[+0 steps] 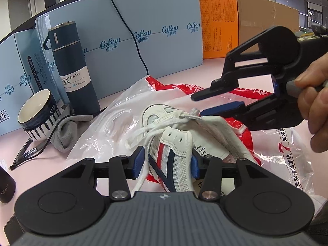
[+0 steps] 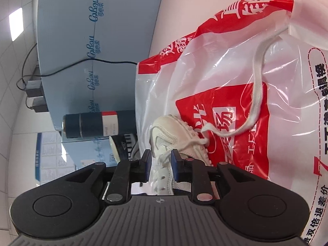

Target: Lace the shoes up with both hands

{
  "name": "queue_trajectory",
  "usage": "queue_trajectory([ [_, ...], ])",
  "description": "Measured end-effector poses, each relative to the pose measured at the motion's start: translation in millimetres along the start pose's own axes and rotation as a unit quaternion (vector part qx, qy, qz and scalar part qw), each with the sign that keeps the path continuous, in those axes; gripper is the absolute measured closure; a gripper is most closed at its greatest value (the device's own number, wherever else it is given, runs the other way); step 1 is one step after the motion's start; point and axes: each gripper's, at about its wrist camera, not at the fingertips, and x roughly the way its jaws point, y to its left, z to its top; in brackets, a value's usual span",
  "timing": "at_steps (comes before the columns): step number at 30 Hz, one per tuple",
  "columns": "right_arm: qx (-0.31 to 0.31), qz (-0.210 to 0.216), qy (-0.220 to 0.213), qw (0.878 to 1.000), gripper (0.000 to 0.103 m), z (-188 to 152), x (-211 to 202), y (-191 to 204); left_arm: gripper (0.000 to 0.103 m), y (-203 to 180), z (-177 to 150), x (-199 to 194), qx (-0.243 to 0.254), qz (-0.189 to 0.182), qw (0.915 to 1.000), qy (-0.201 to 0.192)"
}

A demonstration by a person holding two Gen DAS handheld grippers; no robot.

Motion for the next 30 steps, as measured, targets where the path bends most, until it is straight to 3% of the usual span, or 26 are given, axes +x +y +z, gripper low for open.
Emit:
queue_trajectory([
  [4, -0.011, -0.001, 0.001, 1.000, 0.084, 0, 9, -1, 0.061, 0, 1, 1, 0.000, -0.003, 1.0000, 0.001],
  [7, -0.017, 0.012, 0.000, 1.000, 0.098, 1, 11, -2, 0.063, -4, 2, 0, 0.008, -0.002, 1.0000, -0.003],
  [13, 0.039, 0.085, -0.030, 0.995, 0.101, 7, -3, -11, 0.077, -6, 2, -4, 0.022, 0.005, 0.9997, -0.008],
  [18, 0.049, 0.114, -0.067, 0.990, 0.101, 20, -25, -10, 0.078, -5, 2, -4, 0.013, 0.005, 0.9999, -0.002],
  [22, 0.029, 0.082, -0.014, 0.996, 0.097, 18, -18, -4, 0.076, -5, 2, -3, 0.008, 0.006, 1.0000, 0.001],
  [25, 0.013, 0.049, 0.010, 0.999, 0.078, 11, -8, -4, 0.076, -5, 2, -2, 0.004, 0.005, 1.0000, 0.004],
  [30, -0.025, 0.012, 0.021, 0.999, 0.078, 5, 9, 2, 0.075, -4, 1, -2, 0.000, 0.005, 1.0000, 0.006],
])
